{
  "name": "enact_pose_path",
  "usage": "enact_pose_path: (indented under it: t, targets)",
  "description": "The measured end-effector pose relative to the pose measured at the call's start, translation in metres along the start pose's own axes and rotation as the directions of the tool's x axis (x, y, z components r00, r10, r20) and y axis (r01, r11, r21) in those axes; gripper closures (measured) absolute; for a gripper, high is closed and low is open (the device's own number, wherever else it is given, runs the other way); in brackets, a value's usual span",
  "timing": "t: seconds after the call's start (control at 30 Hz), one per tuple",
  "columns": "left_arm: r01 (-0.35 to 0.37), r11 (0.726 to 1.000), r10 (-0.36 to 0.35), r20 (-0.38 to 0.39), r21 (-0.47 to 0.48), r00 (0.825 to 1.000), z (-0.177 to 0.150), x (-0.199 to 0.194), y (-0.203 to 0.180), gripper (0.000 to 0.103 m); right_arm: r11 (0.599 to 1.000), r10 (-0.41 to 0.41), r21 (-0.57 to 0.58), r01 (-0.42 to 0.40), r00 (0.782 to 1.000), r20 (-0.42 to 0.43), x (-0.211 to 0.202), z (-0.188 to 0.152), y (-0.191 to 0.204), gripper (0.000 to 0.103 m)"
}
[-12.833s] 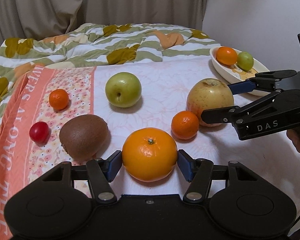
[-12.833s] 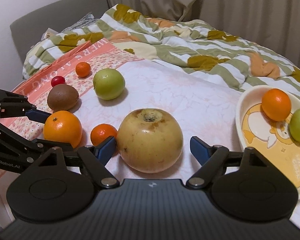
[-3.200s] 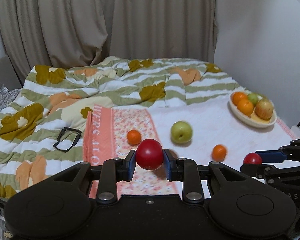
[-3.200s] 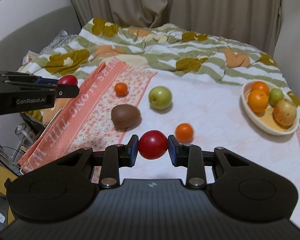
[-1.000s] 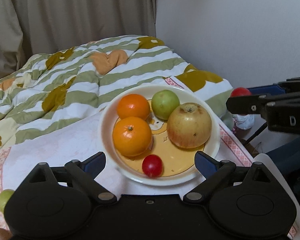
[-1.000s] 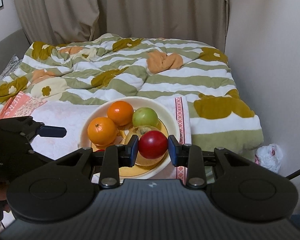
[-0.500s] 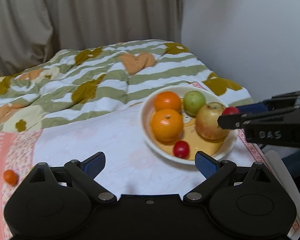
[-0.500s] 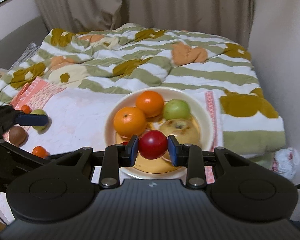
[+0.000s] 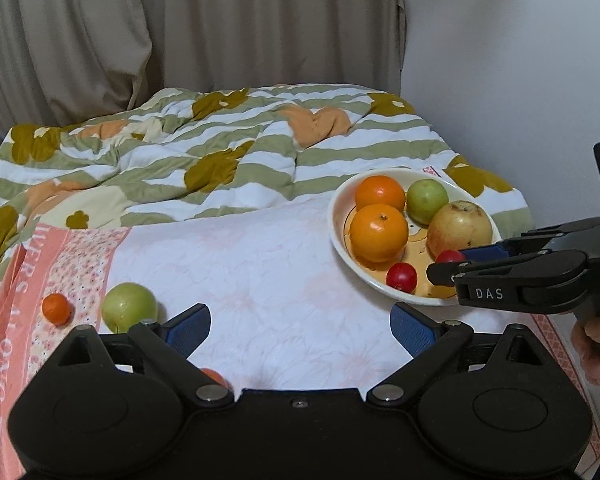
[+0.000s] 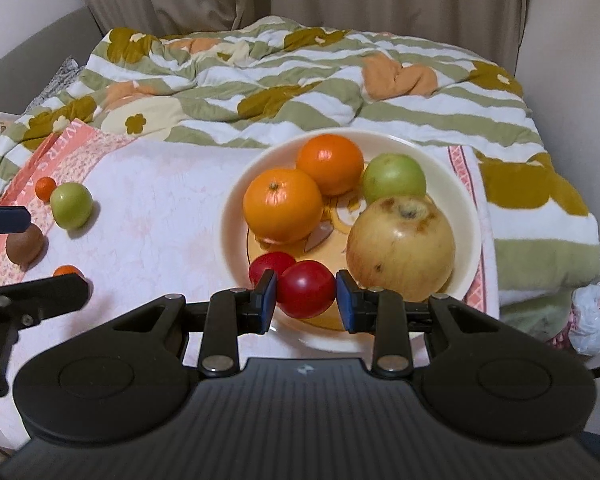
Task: Organize fruits
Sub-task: 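Lower the red tomato into the bowl and open the right tool, then move both tools back toward the kiwi and tangerine on the cloth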
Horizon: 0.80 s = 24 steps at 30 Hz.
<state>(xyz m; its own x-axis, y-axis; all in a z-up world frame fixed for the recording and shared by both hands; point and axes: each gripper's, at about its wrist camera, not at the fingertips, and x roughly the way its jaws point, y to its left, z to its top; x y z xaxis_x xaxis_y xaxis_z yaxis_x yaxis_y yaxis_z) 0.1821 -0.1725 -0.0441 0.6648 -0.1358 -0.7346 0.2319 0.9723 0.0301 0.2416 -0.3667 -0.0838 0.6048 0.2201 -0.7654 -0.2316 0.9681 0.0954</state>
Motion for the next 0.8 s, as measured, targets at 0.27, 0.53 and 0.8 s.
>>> enact_pose_path:
  t: [0.27, 0.53, 0.8]
  targets:
    - [-0.026, 1.0, 0.026, 0.003, -0.001, 1.0, -0.007, -0.009, -0.001, 0.004, 0.999, -0.026, 0.028, 0.025, 0.998, 0.049, -0.013, -0.007, -0.001, 0.0]
    - [-0.035, 0.998, 0.038, 0.06, -0.056, 0.997, -0.013, -0.04, 0.002, 0.004, 0.999, -0.04, 0.037, 0.037, 0.996, 0.08, -0.047, -0.009, -0.004, 0.0]
    - [-0.084, 0.989, 0.1, 0.126, -0.122, 0.987, -0.013, -0.085, 0.01, 0.004, 1.0, -0.015, 0.019, 0.013, 0.991, 0.13, -0.089, 0.0, 0.005, 0.0]
